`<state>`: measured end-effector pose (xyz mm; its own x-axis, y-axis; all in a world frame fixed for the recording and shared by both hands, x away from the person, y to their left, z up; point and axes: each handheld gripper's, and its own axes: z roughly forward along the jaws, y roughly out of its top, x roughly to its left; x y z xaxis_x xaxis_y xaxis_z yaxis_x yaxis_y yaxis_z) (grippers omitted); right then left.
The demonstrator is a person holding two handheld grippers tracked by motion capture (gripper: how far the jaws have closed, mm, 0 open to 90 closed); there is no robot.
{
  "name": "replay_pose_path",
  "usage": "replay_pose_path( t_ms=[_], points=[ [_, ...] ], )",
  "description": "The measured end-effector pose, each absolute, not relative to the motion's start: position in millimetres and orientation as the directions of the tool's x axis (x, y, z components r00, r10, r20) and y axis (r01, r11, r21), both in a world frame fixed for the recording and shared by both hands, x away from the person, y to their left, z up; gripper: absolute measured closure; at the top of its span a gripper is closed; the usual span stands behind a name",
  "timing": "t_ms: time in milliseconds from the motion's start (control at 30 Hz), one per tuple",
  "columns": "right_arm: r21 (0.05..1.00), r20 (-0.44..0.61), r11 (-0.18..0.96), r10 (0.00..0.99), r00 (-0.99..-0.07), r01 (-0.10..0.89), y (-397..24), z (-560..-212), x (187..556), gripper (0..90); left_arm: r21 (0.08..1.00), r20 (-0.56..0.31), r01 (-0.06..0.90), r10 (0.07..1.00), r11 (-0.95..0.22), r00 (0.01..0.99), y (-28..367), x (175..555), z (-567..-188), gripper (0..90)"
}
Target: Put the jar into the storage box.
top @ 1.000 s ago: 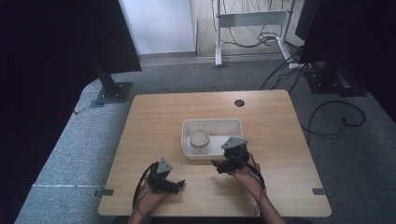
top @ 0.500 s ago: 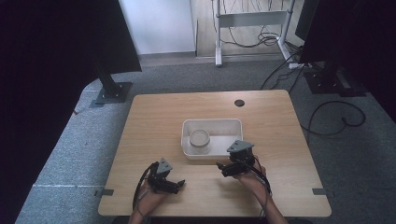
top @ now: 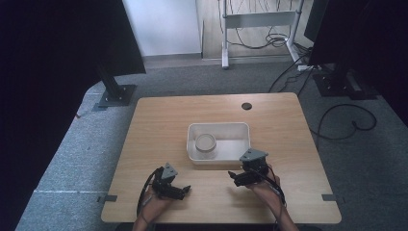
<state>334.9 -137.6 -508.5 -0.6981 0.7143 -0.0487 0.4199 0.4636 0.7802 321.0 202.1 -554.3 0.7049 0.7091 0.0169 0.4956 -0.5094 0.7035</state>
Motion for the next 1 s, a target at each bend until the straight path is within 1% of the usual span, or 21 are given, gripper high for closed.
replay_pose_path(
  t_ms=[633, 1000],
  points=[
    [0.793, -0.054, 0.429, 0.757, -0.651, 0.432, -175.1, -515.0, 311.6, 4.3, 0.704, 0.017, 0.496, 0.71, -0.509, 0.704, 202.0, 321.0, -554.3, 1.7],
    [0.781, -0.058, 0.418, 0.788, -0.613, 0.464, -198.4, -524.6, 296.9, 4.3, 0.704, 0.017, 0.496, 0.71, -0.508, 0.704, 202.0, 321.0, -554.4, 1.7]
  ],
)
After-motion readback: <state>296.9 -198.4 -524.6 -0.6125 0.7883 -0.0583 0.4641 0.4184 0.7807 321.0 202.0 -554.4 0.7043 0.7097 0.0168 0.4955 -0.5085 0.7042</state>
